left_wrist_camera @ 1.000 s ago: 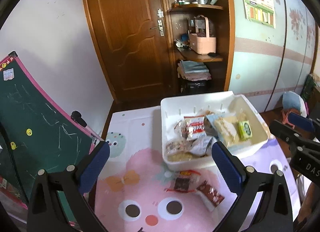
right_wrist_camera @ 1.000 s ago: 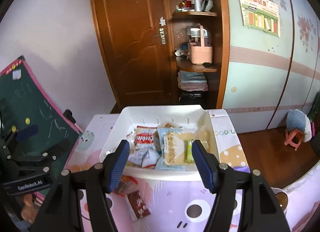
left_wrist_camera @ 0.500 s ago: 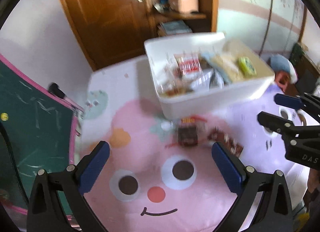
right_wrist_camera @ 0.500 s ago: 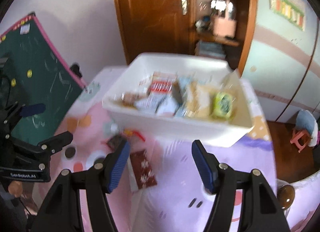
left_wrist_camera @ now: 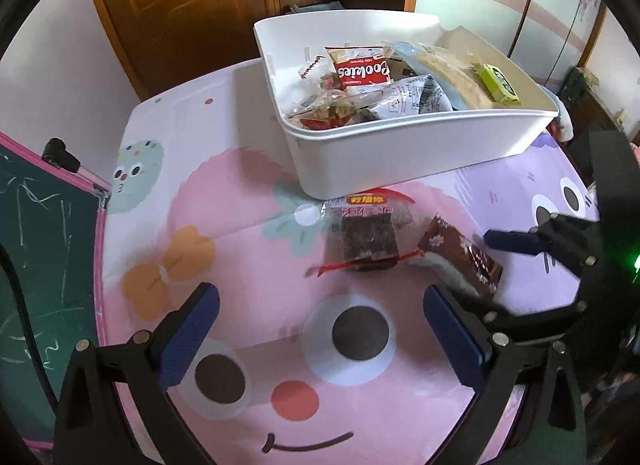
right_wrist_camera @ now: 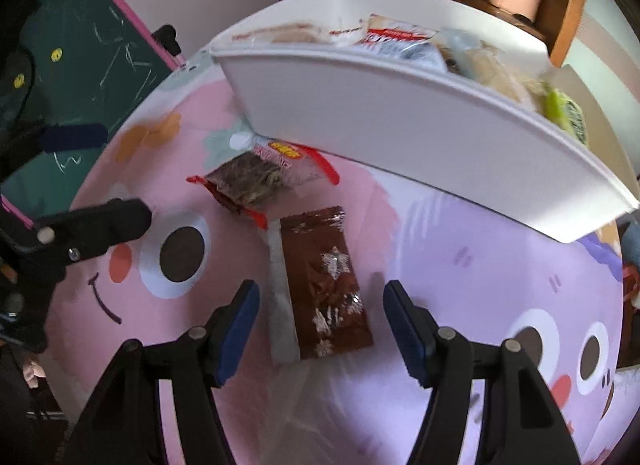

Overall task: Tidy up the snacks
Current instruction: 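Grasp the dark date bar pack with left gripper while right grasps the brown wrapper, then carry both packs into the white tray and open both grippers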

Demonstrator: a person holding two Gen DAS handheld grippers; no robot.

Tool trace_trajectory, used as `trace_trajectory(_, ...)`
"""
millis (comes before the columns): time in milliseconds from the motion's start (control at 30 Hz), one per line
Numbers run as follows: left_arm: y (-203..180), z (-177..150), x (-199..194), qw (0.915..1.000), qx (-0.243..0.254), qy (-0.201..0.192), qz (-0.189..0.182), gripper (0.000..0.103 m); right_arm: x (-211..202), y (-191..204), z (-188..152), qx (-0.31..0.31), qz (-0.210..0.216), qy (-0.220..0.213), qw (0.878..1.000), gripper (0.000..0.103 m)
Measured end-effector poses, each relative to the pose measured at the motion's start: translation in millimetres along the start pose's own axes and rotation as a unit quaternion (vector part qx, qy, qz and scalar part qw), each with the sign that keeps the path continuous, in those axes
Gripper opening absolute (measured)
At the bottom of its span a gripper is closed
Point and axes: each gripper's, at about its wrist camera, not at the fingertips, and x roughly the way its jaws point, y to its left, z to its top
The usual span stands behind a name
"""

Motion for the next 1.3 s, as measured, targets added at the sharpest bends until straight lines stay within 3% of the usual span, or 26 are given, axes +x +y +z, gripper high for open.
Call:
trace_trajectory(100,-2,6,10,1.0,-0.004,0.004,-0.007,0.102,5,6,0,-0.022,-0.018,-0.014,0.999,0.059)
trace_trajectory(167,-3,11,18,0.9998,-0.008,0.009,-0.014,0.102,4,6,1,-0.028,-0.015,-0.019,0.999,0.046)
trace_trajectory(233,-4,16,26,0.9996,-0.015,0.013,-0.019,0.102,3,3,3,-0.027,-0.014,-0.021,0.999,0.041)
trace_trajectory(500,-16,32,60,0.9987,-0.029,0.034,-0.024,0.101,-6,-46,2,0.056,-0.023,-0.026,0.998,0.037)
trace_trajectory(667,-19,32,80,0.9972,-0.037,0.063,-0.016,0.082,-9,-61,1,0.084,-0.02,-0.027,0.996,0.036)
trace_trajectory(733,-21,31,79,0.9977,-0.033,0.058,-0.013,0.079,-10,-63,0,0.086,-0.018,-0.029,0.996,0.036)
trace_trajectory(800,-23,30,77,0.9981,-0.029,0.053,-0.012,0.066,-12,-65,-2,0.087,-0.018,-0.031,0.996,0.036)
trace_trajectory(900,-31,26,72,0.9989,-0.014,0.046,-0.001,0.057,-12,-65,-3,0.087,-0.016,-0.033,0.996,0.035)
trace_trajectory(1067,-33,20,65,0.9992,-0.02,0.034,0.011,0.055,-15,-66,-6,0.089,-0.007,-0.034,0.995,0.034)
trace_trajectory(1300,-34,3,48,0.9978,-0.059,0.022,-0.021,0.051,-24,-62,-5,0.088,-0.001,-0.039,0.995,0.033)
